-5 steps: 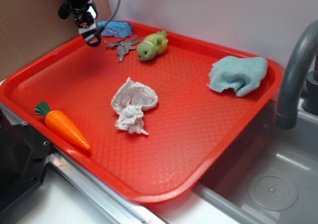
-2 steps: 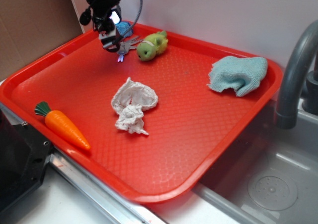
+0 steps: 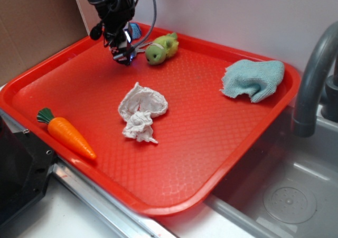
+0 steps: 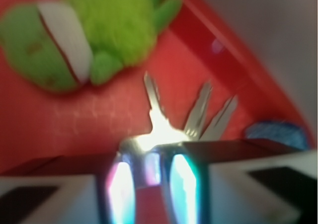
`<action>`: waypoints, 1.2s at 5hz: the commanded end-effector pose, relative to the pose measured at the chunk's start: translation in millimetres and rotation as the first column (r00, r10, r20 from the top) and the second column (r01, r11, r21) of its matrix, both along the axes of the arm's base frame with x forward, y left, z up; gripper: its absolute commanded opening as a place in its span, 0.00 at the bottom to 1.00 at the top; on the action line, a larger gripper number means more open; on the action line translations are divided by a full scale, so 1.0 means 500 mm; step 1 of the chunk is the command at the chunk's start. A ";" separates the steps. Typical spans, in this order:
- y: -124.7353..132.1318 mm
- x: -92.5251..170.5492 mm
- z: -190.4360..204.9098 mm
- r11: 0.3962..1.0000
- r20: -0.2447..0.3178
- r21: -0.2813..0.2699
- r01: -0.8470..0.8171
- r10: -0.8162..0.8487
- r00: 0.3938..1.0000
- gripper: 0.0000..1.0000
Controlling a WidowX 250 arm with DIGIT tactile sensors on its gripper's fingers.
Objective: Grab the silver keys.
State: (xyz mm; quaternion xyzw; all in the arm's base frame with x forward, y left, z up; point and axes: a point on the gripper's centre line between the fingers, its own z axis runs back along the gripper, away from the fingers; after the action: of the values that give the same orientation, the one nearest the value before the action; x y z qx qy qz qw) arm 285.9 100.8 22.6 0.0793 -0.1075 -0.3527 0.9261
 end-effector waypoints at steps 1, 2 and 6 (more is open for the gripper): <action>0.024 0.010 0.039 0.998 0.039 0.016 -0.066 0.065 0.997 0.00; 0.018 -0.012 0.138 0.969 -0.003 -0.019 -0.246 0.246 0.969 0.00; -0.213 -0.081 0.375 0.871 -0.254 0.024 -0.490 0.479 0.840 0.00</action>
State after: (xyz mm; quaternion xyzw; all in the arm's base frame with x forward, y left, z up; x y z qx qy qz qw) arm 230.4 -1.9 193.2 0.0371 0.0585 -0.1101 0.9915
